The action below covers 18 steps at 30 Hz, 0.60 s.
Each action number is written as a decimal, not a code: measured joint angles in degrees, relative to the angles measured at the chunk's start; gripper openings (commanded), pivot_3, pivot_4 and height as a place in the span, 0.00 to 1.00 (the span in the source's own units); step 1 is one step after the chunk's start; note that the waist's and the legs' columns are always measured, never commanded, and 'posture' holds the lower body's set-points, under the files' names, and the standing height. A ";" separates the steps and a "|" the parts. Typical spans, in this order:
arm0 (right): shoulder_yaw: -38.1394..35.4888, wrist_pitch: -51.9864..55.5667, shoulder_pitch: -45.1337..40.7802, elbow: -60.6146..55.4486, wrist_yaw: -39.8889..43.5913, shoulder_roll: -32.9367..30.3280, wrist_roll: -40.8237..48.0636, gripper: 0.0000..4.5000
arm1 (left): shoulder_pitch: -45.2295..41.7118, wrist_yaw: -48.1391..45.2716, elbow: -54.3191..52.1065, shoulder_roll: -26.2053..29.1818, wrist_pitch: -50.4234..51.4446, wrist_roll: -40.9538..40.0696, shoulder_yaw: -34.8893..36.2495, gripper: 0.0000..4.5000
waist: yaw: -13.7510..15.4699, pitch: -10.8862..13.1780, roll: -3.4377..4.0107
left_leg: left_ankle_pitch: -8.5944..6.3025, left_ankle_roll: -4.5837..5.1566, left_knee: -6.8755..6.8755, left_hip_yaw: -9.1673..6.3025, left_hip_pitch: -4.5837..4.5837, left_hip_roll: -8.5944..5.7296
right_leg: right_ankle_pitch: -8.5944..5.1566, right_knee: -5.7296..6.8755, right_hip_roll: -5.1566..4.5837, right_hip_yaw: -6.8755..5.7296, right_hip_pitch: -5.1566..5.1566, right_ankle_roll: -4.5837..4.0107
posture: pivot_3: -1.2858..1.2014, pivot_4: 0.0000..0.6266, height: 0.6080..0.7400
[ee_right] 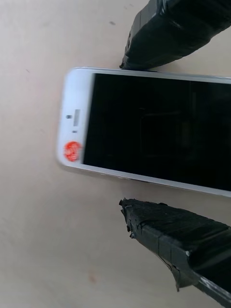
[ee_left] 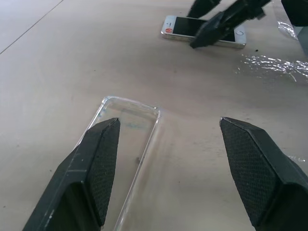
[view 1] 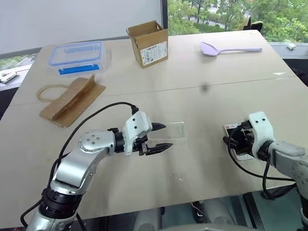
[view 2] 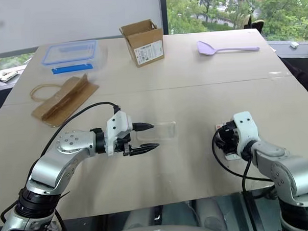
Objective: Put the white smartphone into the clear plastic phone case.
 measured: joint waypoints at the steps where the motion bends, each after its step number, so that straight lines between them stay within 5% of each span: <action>1: -0.11 0.13 1.06 -0.98 0.20 -0.34 -0.05 1.00 | 0.08 0.19 0.01 -0.01 -0.03 -0.04 0.43 0.74 | 0.24 -0.01 -0.01 | 0.00 0.00 0.00 -0.01 -0.01 0.00 | 0.00 -0.02 0.00 -0.02 0.00 0.00 | 0.52 0.24 1.00; 5: -0.48 0.12 2.64 -1.95 0.45 -0.73 -0.67 0.84 | 0.68 0.62 0.06 -0.22 -0.37 -0.44 1.61 0.79 | 0.94 -0.07 -0.11 | -0.01 -0.01 0.00 -0.03 -0.01 0.00 | 0.00 -0.07 -0.02 -0.06 0.02 0.00 | 0.52 0.24 1.00; 7: -0.53 -0.08 2.71 -1.44 0.91 -0.86 -0.74 0.66 | 0.81 0.72 0.40 -0.42 -0.89 -0.43 1.59 0.79 | 0.96 -0.13 -0.21 | -0.01 -0.01 0.01 -0.05 -0.02 0.01 | 0.00 -0.11 -0.04 -0.08 0.03 -0.01 | 0.52 0.24 1.00; 18: 8.02 -19.05 0.71 4.78 16.85 -14.47 -3.39 0.62 | 6.08 3.93 2.10 -2.07 -4.13 -1.05 7.04 0.79 | 0.47 -0.01 -0.09 | -0.01 -0.01 0.00 0.06 -0.03 0.00 | 0.01 -0.18 -0.09 -0.04 0.01 0.00 | 0.52 0.24 1.00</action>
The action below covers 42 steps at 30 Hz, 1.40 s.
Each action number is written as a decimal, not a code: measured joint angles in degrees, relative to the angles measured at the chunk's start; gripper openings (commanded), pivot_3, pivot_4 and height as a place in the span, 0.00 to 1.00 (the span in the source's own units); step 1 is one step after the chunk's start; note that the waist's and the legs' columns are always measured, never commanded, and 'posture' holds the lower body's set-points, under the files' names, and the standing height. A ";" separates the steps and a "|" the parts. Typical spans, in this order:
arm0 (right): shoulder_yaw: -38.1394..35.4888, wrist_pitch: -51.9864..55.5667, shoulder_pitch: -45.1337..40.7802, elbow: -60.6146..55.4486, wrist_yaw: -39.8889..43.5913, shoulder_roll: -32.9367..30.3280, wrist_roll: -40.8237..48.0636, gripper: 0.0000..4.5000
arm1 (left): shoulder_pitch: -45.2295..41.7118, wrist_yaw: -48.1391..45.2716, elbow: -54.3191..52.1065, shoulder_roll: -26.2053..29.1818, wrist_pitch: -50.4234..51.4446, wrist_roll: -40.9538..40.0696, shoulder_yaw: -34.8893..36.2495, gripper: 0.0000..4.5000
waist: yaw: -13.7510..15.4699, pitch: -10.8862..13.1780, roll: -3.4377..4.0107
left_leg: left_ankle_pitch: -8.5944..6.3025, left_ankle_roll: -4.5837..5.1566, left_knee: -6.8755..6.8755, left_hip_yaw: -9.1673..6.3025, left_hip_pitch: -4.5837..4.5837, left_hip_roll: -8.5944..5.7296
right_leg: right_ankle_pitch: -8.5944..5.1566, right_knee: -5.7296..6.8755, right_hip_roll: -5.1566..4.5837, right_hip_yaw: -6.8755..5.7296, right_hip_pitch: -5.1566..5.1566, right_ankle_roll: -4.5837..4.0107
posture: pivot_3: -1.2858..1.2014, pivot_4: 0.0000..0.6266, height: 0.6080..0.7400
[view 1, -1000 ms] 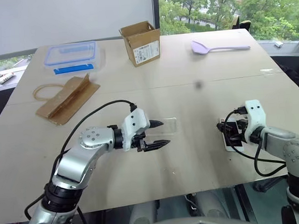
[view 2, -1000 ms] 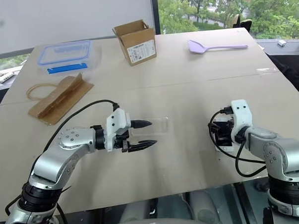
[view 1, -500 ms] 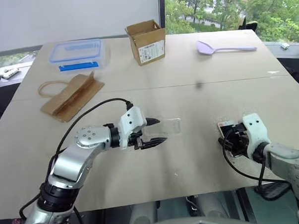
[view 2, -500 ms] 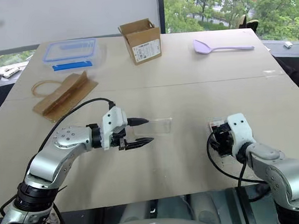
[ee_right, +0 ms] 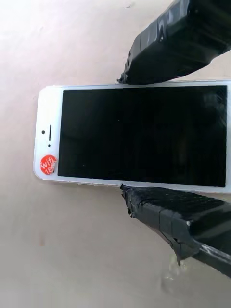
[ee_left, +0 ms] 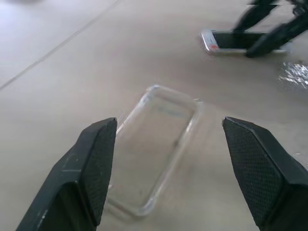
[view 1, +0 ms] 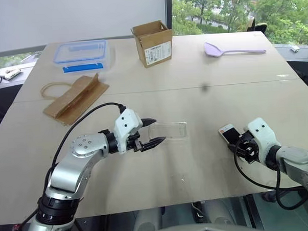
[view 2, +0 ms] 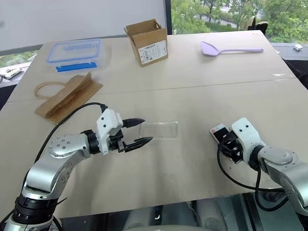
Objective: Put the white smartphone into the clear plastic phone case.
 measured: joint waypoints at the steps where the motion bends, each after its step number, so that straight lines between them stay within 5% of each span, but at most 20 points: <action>1: 1.42 -1.86 -2.04 0.70 2.69 -0.41 0.41 0.62 | 0.99 -0.41 0.46 0.14 -0.61 -0.14 0.65 0.79 | -0.05 0.04 0.04 | 0.00 0.00 0.00 0.04 0.01 0.00 | 0.00 0.01 0.00 0.02 -0.02 0.00 | 0.52 0.24 1.00; 8: 18.44 -11.50 -28.10 11.27 16.69 3.34 -3.20 0.62 | 8.92 -7.26 2.12 5.00 -1.02 -4.38 6.12 0.79 | -0.97 0.29 0.20 | 0.00 0.00 -0.03 0.05 -0.11 0.03 | 0.00 0.07 0.01 0.02 -0.23 -0.01 | 0.52 0.24 1.00; 15: 37.20 -24.17 -41.27 29.79 26.37 8.83 -16.88 0.62 | 13.74 -9.82 1.64 6.26 -2.01 -7.61 11.49 0.79 | 0.03 0.33 0.22 | 0.00 -0.01 -0.13 0.19 -0.19 -0.02 | 0.13 0.02 -0.14 0.11 -0.33 -0.21 | 0.52 0.24 1.00; 22: 39.38 -35.36 -48.23 44.13 32.33 13.06 -25.13 0.62 | 18.76 -10.13 -0.01 6.77 -3.58 -7.98 13.74 0.79 | 0.18 0.32 0.21 | 0.00 -0.01 -0.17 0.30 -0.02 -0.01 | 0.15 0.16 -0.09 0.15 -0.34 -0.23 | 0.52 0.24 1.00; 28: 39.54 -37.97 -49.40 45.54 36.21 14.59 -29.19 0.62 | 19.40 -9.80 -0.04 6.77 -4.70 -7.84 13.98 0.79 | 0.11 0.32 0.22 | 0.00 -0.01 -0.17 0.36 0.01 -0.01 | 0.15 0.20 -0.09 0.20 -0.35 -0.24 | 0.52 0.24 1.00; 42: 40.24 -25.69 -48.27 35.77 40.96 16.18 -33.31 0.62 | 18.95 -9.77 1.72 6.77 -7.07 -6.10 13.88 0.79 | 0.12 0.32 0.23 | -0.01 -0.02 -0.21 0.38 -0.01 -0.02 | 0.15 0.21 -0.09 0.20 -0.40 -0.24 | 0.52 0.24 1.00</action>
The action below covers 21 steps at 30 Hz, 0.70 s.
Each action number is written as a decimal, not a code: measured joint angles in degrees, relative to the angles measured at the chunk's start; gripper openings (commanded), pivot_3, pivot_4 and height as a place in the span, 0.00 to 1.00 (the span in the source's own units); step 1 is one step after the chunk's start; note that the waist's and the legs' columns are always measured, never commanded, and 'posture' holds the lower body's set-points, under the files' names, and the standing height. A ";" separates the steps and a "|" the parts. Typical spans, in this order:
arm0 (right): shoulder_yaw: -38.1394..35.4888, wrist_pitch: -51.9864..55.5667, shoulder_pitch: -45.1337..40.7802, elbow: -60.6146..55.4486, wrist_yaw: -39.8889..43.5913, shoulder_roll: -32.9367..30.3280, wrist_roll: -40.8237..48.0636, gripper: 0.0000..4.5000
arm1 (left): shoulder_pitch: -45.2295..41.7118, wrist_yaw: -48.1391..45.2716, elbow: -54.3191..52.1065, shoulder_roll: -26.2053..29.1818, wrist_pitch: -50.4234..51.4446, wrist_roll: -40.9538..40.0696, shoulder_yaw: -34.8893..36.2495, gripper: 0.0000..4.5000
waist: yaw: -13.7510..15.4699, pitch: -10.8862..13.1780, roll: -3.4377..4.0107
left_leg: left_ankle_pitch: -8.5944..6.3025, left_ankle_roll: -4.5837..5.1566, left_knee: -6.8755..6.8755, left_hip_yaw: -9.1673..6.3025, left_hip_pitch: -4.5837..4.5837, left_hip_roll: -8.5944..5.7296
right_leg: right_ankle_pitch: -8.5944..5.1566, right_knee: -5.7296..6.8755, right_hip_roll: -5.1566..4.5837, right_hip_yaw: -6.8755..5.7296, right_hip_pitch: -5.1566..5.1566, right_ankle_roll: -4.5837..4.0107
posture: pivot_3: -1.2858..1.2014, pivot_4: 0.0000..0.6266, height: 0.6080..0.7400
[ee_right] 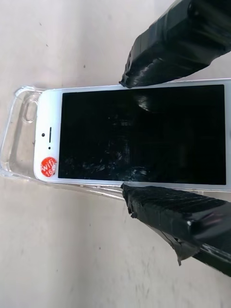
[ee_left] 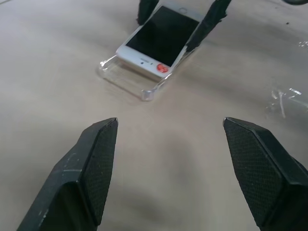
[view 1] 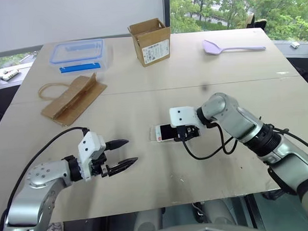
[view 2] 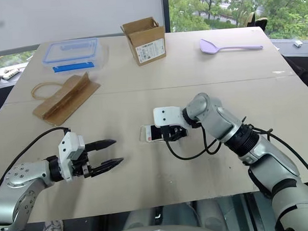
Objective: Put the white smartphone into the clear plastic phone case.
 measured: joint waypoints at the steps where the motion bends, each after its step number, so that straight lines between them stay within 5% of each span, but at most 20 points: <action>1: 0.14 1.01 0.00 -0.57 0.12 0.05 -0.09 0.62 | -0.29 0.00 0.41 0.00 -0.13 0.10 -0.14 0.79 | 0.00 0.00 0.00 | 0.00 0.00 0.00 0.00 0.00 0.00 | 0.00 0.00 0.00 0.00 0.00 0.00 | 0.52 0.24 1.00; 4: 0.71 2.71 -0.01 -1.83 0.10 0.17 -0.86 0.62 | -1.27 0.01 1.19 0.00 -0.59 0.98 -0.95 0.79 | 0.00 0.00 0.00 | 0.00 0.00 0.00 0.01 0.00 0.00 | 0.00 0.00 0.00 0.00 0.00 0.00 | 0.52 0.24 1.00; 5: 0.89 2.83 -0.02 -2.10 0.04 0.30 -1.25 0.84 | -1.74 0.01 1.41 0.00 -0.77 1.11 -1.31 0.79 | 0.00 -0.01 -0.01 | 0.00 0.00 0.00 0.00 0.00 -0.01 | 0.00 0.00 0.00 0.00 0.00 0.00 | 0.52 0.24 1.00; 7: 1.21 3.13 0.07 -2.20 0.01 0.73 -1.55 0.98 | -2.15 0.00 1.69 0.00 -1.01 1.16 -1.51 0.79 | -0.13 0.00 0.00 | 0.00 0.00 0.00 0.01 0.00 -0.01 | 0.00 0.00 0.00 0.01 -0.01 0.00 | 0.52 0.24 1.00; 14: -3.75 10.08 2.04 -5.72 -1.53 1.63 2.51 0.98 | -3.47 0.05 2.83 -0.34 -1.23 1.31 -2.05 0.79 | -0.06 0.00 0.00 | 0.00 0.00 -0.01 0.00 -0.02 0.00 | 0.01 0.00 0.00 0.01 -0.02 0.01 | 0.52 0.24 1.00; 17: -7.66 13.80 2.05 -8.48 -2.35 1.95 5.19 0.82 | -3.69 0.24 2.98 -0.38 -1.52 1.62 -2.06 0.79 | 0.00 0.00 0.00 | 0.00 0.00 -0.01 -0.01 -0.02 0.00 | 0.01 0.01 0.00 0.00 -0.01 0.01 | 0.52 0.24 1.00; 21: -10.40 18.79 2.07 -10.22 -4.61 3.20 8.72 0.36 | -4.20 0.77 3.37 -0.69 -1.91 2.13 -2.12 0.79 | -0.10 0.00 0.00 | 0.00 0.00 -0.01 0.01 -0.02 0.00 | 0.01 0.00 0.00 0.01 -0.02 0.00 | 0.52 0.24 1.00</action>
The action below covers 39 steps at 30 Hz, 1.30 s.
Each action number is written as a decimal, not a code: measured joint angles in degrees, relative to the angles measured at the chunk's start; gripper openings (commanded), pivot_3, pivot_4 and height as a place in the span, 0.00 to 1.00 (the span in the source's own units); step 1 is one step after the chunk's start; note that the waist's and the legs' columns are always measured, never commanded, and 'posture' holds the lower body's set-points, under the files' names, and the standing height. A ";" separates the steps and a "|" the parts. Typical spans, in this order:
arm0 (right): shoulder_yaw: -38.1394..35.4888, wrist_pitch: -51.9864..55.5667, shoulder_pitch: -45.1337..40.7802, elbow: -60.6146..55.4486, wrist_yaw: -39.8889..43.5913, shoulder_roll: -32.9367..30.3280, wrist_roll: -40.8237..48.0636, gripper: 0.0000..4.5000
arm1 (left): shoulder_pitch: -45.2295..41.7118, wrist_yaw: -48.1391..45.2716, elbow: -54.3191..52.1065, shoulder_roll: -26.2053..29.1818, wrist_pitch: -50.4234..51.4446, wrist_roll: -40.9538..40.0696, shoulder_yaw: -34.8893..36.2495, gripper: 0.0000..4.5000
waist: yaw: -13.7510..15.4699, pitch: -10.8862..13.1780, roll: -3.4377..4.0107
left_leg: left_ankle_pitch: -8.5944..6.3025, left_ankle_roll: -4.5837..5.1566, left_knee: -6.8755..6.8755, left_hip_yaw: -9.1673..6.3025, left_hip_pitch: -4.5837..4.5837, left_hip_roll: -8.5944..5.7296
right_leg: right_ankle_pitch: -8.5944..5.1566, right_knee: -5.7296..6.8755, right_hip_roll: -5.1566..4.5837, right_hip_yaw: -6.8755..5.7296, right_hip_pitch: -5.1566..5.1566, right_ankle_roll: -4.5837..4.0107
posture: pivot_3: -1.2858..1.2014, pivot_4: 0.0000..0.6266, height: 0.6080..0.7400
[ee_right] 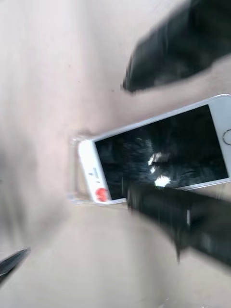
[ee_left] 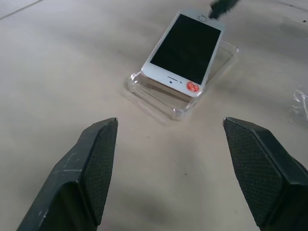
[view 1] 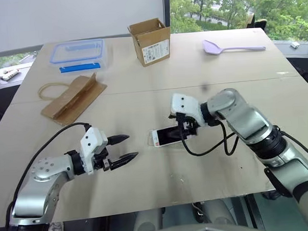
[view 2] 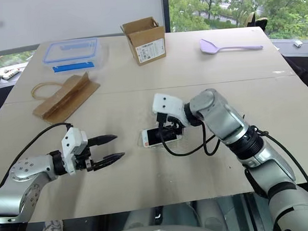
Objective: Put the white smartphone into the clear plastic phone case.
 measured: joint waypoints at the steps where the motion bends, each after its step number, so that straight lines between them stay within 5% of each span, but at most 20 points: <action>1: 0.01 0.27 0.03 0.02 -0.43 0.40 0.27 0.27 | -0.08 0.06 0.03 -0.04 -0.02 0.02 -0.09 0.79 | -0.03 0.00 0.00 | 0.00 0.00 0.00 0.00 0.00 0.00 | 0.00 0.00 0.00 0.00 0.00 0.00 | 0.52 0.24 1.00; 3: 0.03 0.32 0.03 0.86 -2.52 2.23 0.79 0.04 | -0.52 0.21 0.05 -0.20 -0.08 0.06 -0.69 0.79 | -0.06 0.00 0.00 | 0.00 0.00 -0.01 -0.01 0.00 0.00 | 0.00 0.01 0.01 -0.01 -0.01 0.00 | 0.52 0.24 1.00; 4: 0.11 0.20 0.07 1.25 -3.31 2.93 0.91 0.01 | -0.69 0.25 0.05 -0.23 -0.13 0.07 -0.86 0.79 | -0.05 0.00 0.00 | 0.00 0.00 -0.01 -0.01 -0.01 0.00 | 0.00 0.01 0.01 0.00 -0.02 0.00 | 0.52 0.24 1.00; 13: 0.37 -10.99 1.69 11.61 -12.30 4.93 -2.48 0.01 | 0.18 1.23 -0.22 -0.49 -0.25 0.13 -1.14 0.79 | 0.05 0.00 0.00 | 0.00 0.00 0.00 0.07 -0.03 -0.02 | 0.01 0.01 -0.01 0.06 -0.04 0.01 | 0.52 0.24 1.00; 19: 4.30 -20.55 0.02 16.68 -6.22 -0.98 -5.84 0.01 | 0.01 1.69 -0.60 -0.67 -0.24 0.14 -1.63 0.79 | 0.02 0.01 0.01 | 0.00 0.00 -0.01 0.07 -0.05 -0.02 | 0.01 0.02 0.02 0.06 -0.07 0.01 | 0.52 0.24 1.00; 25: 5.07 -19.95 0.59 11.87 3.59 -4.92 -2.75 0.01 | 0.02 1.95 -0.62 -0.67 -0.23 0.13 -1.63 0.79 | -0.09 0.01 0.01 | 0.00 0.00 -0.02 0.07 -0.02 0.01 | 0.02 0.02 0.04 0.06 -0.06 0.05 | 0.52 0.24 1.00; 39: -2.61 -11.47 1.77 8.70 -0.28 2.80 4.96 0.01 | 0.28 1.83 -0.65 -0.65 -0.18 0.08 -1.59 0.79 | 0.01 0.00 0.00 | 0.00 0.00 -0.01 0.08 -0.02 0.01 | 0.06 0.05 0.04 0.09 -0.08 0.09 | 0.52 0.24 1.00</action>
